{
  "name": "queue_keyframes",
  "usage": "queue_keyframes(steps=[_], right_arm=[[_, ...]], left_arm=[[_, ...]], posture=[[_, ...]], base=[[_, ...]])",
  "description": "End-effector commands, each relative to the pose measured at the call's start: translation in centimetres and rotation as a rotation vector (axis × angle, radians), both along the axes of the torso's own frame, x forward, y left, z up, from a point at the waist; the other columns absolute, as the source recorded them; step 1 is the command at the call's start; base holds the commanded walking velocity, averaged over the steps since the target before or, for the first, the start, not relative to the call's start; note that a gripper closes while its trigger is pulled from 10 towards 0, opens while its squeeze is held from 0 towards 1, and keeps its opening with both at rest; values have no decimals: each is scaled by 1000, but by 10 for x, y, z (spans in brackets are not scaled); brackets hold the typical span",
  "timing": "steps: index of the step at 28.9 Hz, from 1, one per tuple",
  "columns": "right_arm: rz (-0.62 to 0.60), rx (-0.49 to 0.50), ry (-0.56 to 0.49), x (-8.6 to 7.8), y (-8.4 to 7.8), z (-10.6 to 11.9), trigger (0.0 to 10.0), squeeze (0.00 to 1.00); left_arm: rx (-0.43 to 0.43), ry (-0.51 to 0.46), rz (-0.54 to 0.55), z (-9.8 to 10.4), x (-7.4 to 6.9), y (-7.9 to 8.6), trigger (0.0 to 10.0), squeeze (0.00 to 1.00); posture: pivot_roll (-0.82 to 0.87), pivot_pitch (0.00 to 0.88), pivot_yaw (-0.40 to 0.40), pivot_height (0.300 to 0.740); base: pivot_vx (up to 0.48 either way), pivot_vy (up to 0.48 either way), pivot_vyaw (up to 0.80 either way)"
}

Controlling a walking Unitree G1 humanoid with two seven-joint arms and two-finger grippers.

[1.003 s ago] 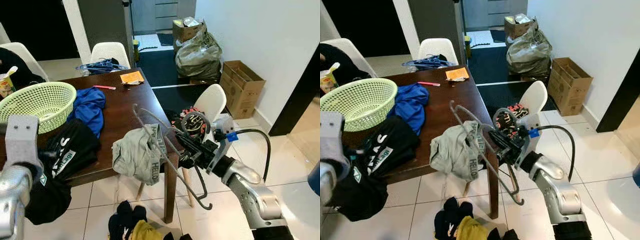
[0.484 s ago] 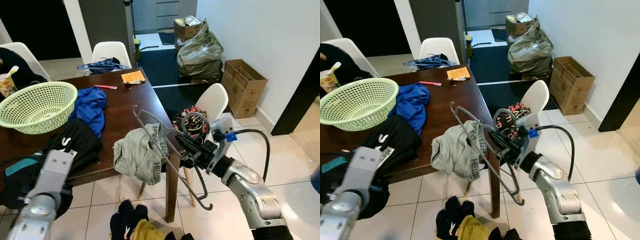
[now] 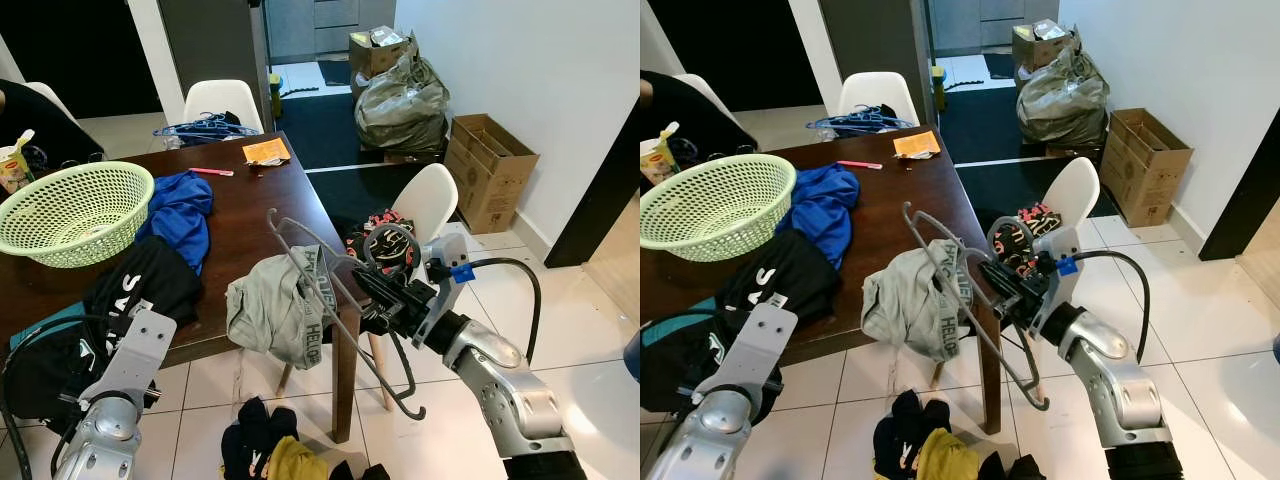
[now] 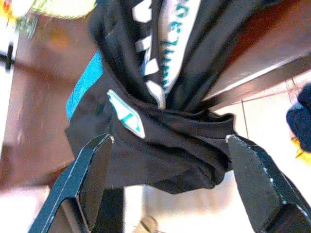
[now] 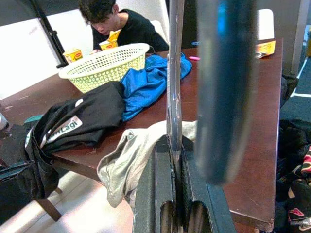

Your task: Hang hanger

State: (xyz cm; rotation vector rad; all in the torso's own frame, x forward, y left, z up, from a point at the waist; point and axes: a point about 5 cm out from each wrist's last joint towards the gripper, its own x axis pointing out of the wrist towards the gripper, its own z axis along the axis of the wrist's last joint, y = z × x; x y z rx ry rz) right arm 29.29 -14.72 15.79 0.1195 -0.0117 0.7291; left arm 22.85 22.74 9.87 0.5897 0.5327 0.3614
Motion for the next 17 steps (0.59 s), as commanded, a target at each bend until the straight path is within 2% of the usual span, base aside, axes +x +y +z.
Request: queue_keyframes(steps=[1, 2, 4, 5, 6, 8, 9, 14, 17], right_arm=[[2, -1, -19, 1, 1, 3, 10000, 0], [-1, -3, -22, 1, 0, 4, 10000, 0], [-5, -1, -26, 1, 0, 5, 10000, 0], [-5, -1, -26, 1, 0, 5, 10000, 0], [-8, -1, -32, 0, 0, 7, 10000, 0], [-8, -1, -32, 0, 0, 7, 10000, 0], [-10, -1, -38, -1, -1, 9, 10000, 0], [-15, -1, -44, -1, -2, 12, 10000, 0], [-28, -4, -59, -2, -7, 16, 10000, 0]], left_arm=[[-50, 17, 39, -8, -3, 1, 10000, 0], [-97, 8, 63, -11, -4, 2, 10000, 0], [-124, 2, 90, -12, -4, 7, 10000, 0], [-124, 2, 90, -12, -4, 7, 10000, 0], [-123, 14, 111, -16, -6, 15, 10000, 0], [-123, 14, 111, -16, -6, 15, 10000, 0], [-113, 27, 124, -20, -7, 23, 10000, 0], [-103, 35, 129, -24, -8, 27, 10000, 0], [-52, 0, 103, -31, 0, 26, 10000, 0]], posture=[[28, 51, 66, 740], [17, 49, 73, 740], [13, 52, 75, 740], [13, 52, 75, 740], [6, 52, 78, 740], [6, 52, 78, 740], [-7, 54, 84, 740], [-14, 54, 84, 740], [-24, 53, 88, 740]], base=[[0, 0, 0], [0, 0, 0], [0, 0, 0], [0, 0, 0], [0, 0, 0], [0, 0, 0], [0, 0, 0], [0, 0, 0], [0, 0, 0]])
